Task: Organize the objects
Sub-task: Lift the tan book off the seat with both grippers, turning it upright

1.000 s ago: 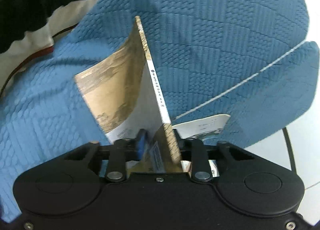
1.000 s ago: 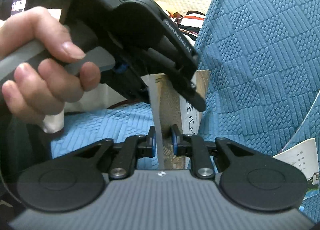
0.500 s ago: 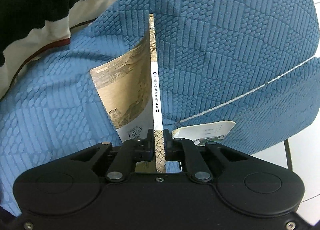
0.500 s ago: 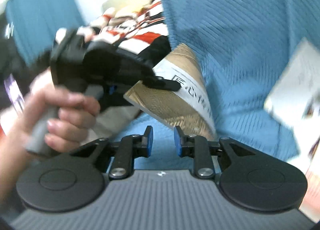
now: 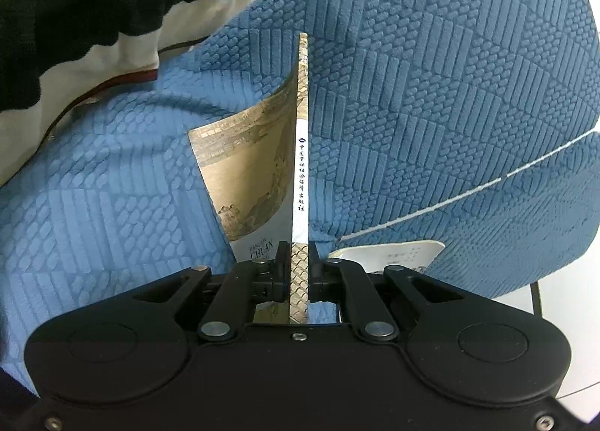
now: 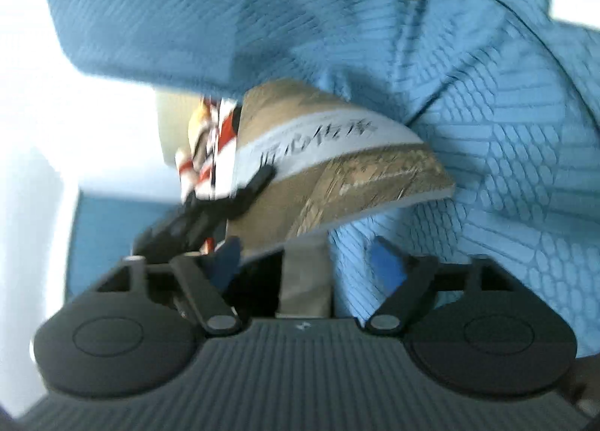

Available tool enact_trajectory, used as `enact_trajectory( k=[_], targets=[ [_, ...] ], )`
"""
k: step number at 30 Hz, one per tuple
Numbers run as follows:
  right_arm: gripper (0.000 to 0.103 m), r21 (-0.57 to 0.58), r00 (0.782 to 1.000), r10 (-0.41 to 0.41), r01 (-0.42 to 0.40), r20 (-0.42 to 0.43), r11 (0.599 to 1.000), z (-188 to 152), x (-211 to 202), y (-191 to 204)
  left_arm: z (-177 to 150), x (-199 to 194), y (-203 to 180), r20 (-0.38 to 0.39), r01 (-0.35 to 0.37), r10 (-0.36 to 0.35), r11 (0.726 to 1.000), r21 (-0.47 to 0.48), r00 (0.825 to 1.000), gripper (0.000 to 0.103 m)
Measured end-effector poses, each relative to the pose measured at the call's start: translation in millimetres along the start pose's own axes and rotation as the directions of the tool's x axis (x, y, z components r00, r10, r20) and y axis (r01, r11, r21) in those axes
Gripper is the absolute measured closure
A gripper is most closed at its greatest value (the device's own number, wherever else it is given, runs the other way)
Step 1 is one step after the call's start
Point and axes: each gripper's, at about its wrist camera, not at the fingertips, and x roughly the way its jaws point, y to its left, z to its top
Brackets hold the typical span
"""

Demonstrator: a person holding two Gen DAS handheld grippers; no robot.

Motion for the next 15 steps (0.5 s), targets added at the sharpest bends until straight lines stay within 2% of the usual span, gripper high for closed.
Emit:
enact_trajectory(
  k=[4, 6, 12, 15],
  targets=[
    [0.020, 0.120, 1.000, 0.024, -0.025, 0.012, 0.992, 6, 16, -13, -1, -4, 1, 0.013, 0.002, -0.002, 1.000, -0.018, 1.000, 0.097],
    [0.020, 0.143, 0.999, 0.032, -0.033, 0.009, 0.989, 10, 24, -17, 0, -5, 2, 0.017, 0.004, -0.004, 1.000, -0.026, 1.000, 0.097],
    [0.021, 0.130, 0.999, 0.051, -0.052, 0.007, 0.990, 13, 55, -22, 4, -12, 3, 0.040, 0.006, -0.005, 1.000, -0.026, 0.999, 0.097],
    [0.024, 0.103, 0.999, 0.027, -0.030, 0.033, 0.994, 17, 62, -30, 5, -13, 7, 0.040, 0.003, -0.002, 0.999, -0.041, 0.999, 0.097]
  ],
)
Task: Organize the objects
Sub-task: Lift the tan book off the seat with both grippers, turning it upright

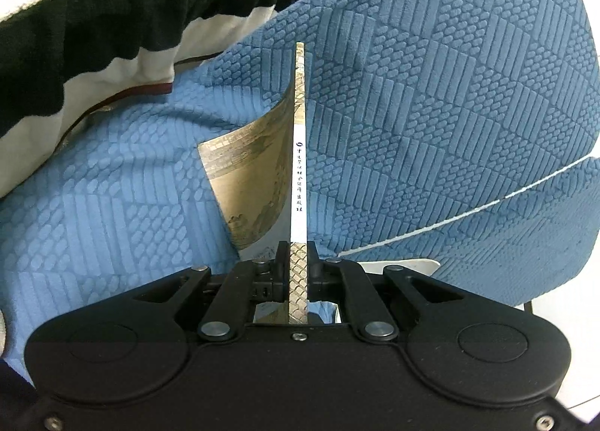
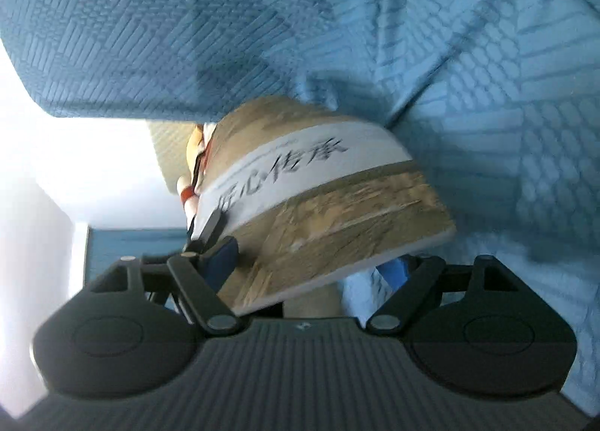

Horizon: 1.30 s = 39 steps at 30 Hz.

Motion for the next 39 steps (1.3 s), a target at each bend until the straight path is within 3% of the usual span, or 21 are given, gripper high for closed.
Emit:
enact_trajectory(
  k=[4, 6, 9, 11, 18, 26, 29, 31, 34, 39],
  targets=[
    [0.039, -0.006, 0.999, 0.002, -0.001, 0.046, 1.000, 10, -2, -4, 4, -3, 7, -0.007, 0.018, -0.018, 0.999, -0.043, 1.000, 0.097],
    [0.057, -0.010, 0.996, 0.014, -0.013, 0.092, 1.000, 12, -8, -2, 7, -5, 11, -0.017, 0.040, -0.042, 0.997, -0.066, 0.999, 0.096],
    [0.071, -0.064, 0.987, 0.027, -0.017, 0.156, 0.998, 15, -21, 8, 9, -9, 16, -0.023, 0.062, -0.065, 0.992, -0.109, 0.998, 0.095],
    [0.076, -0.099, 0.985, 0.035, -0.018, 0.170, 0.995, 18, -25, 16, 10, -15, 21, -0.035, 0.096, -0.101, 0.986, -0.140, 0.994, 0.094],
    [0.078, -0.341, 0.983, 0.038, 0.026, 0.180, 0.940, 15, -43, 78, 9, -39, 21, -0.036, 0.189, -0.198, 0.966, -0.177, 0.979, 0.090],
    [0.078, -0.468, 0.977, 0.074, 0.030, 0.202, 0.883, 2, -77, 127, 14, -57, 24, -0.053, 0.272, -0.295, 0.927, -0.258, 0.954, 0.084],
    [0.098, -0.544, 0.965, 0.097, 0.053, 0.244, 0.838, 0, -92, 150, 17, -56, 18, -0.063, 0.253, -0.277, 0.933, -0.257, 0.959, 0.081],
    [0.097, -0.573, 0.957, 0.120, 0.056, 0.264, 0.817, 0, -103, 161, 17, -54, 17, -0.061, 0.248, -0.270, 0.937, -0.246, 0.961, 0.081],
    [0.097, -0.538, 0.952, 0.125, 0.047, 0.278, 0.842, 3, -114, 163, 16, -44, 26, -0.081, 0.243, -0.276, 0.927, -0.285, 0.958, 0.087],
    [0.095, -0.443, 0.959, 0.040, 0.092, 0.279, 0.892, -7, -119, 137, 11, -43, 38, -0.098, 0.221, -0.259, 0.931, -0.292, 0.961, 0.089]
  ],
)
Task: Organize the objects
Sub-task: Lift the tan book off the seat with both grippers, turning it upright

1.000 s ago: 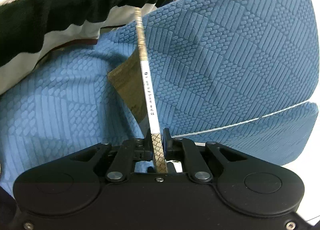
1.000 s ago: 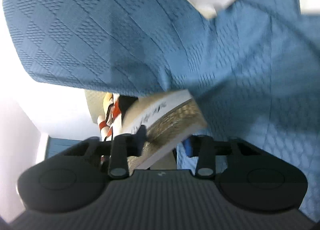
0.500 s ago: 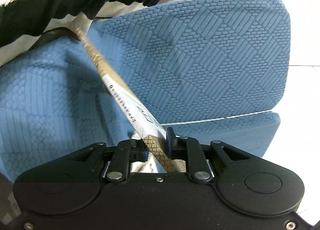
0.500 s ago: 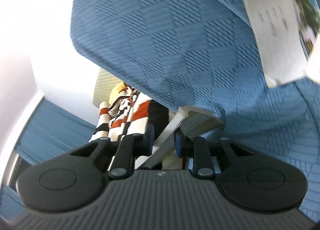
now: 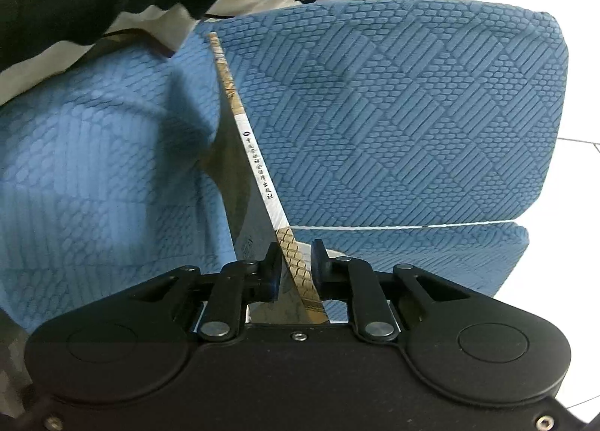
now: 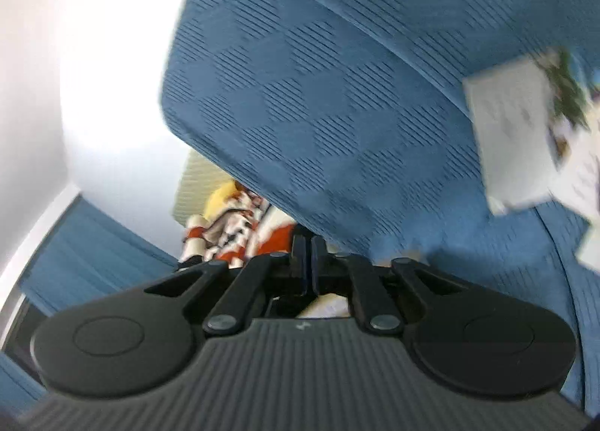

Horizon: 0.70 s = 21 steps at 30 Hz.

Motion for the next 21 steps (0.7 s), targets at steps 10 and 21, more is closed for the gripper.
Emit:
enact_trajectory(
  k=[10, 21],
  targets=[
    [0.025, 0.317, 0.996, -0.043, 0.068, -0.084, 0.946, -58, 10, -56, -3, -12, 20, -0.012, -0.041, 0.041, 0.999, -0.026, 0.999, 0.091],
    [0.021, 0.535, 0.991, 0.056, 0.017, -0.120, 0.845, -87, 52, -99, 4, -28, 29, -0.017, -0.072, 0.072, 0.997, -0.020, 0.997, 0.093]
  ],
)
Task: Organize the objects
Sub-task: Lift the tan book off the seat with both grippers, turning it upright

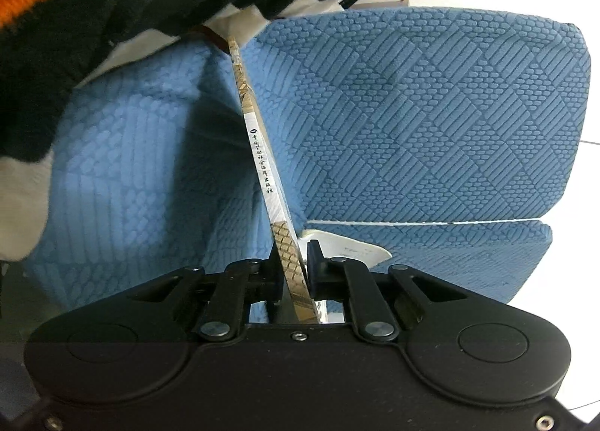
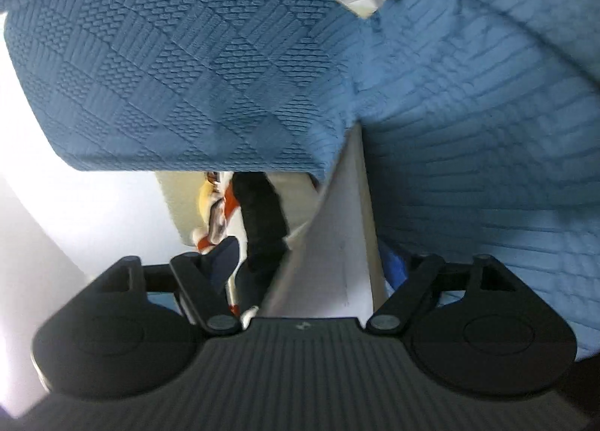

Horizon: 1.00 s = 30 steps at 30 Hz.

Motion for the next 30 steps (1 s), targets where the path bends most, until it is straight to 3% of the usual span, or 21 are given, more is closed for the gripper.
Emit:
enact_trajectory(
  k=[4, 7, 8, 9, 11, 12, 19, 24, 30],
  targets=[
    [0.022, -0.037, 0.997, 0.058, -0.060, -0.050, 0.998, 5, 12, 13, 6, -4, 4, -0.013, 0.010, -0.011, 1.000, -0.016, 1.000, 0.092],
    [0.022, -0.136, 0.990, -0.038, 0.019, -0.139, 0.991, 4, 28, 29, 9, -6, 5, -0.016, 0.007, -0.007, 1.000, -0.014, 1.000, 0.093],
    [0.030, -0.158, 0.984, -0.078, 0.053, -0.157, 0.986, 4, 32, 32, 10, -7, 5, -0.014, 0.005, -0.006, 1.000, -0.015, 1.000, 0.093],
    [0.049, -0.173, 0.982, -0.111, 0.083, -0.155, 0.981, 5, 34, 33, 11, -8, 6, -0.012, 0.007, -0.007, 1.000, -0.017, 1.000, 0.093],
    [0.074, -0.202, 0.973, -0.184, 0.154, -0.137, 0.967, 6, 34, 35, 14, -9, 6, -0.020, 0.010, -0.010, 1.000, -0.029, 1.000, 0.093],
    [0.077, -0.206, 0.972, -0.190, 0.159, -0.138, 0.966, 7, 32, 37, 15, -10, 6, -0.023, 0.014, -0.014, 0.999, -0.029, 1.000, 0.092],
    [0.080, -0.371, 0.984, -0.151, 0.104, -0.099, 0.923, 12, 13, 80, 20, -13, -15, -0.078, 0.100, -0.100, 0.995, -0.009, 0.992, 0.089],
    [0.079, -0.454, 0.993, -0.104, 0.071, -0.048, 0.888, 16, -3, 113, 30, -6, -44, -0.123, 0.181, -0.175, 0.983, 0.040, 0.977, 0.089],
    [0.079, -0.516, 0.998, -0.061, 0.067, 0.029, 0.854, 20, -26, 124, 36, 16, -63, -0.189, 0.211, -0.187, 0.970, 0.119, 0.964, 0.088]
  ],
)
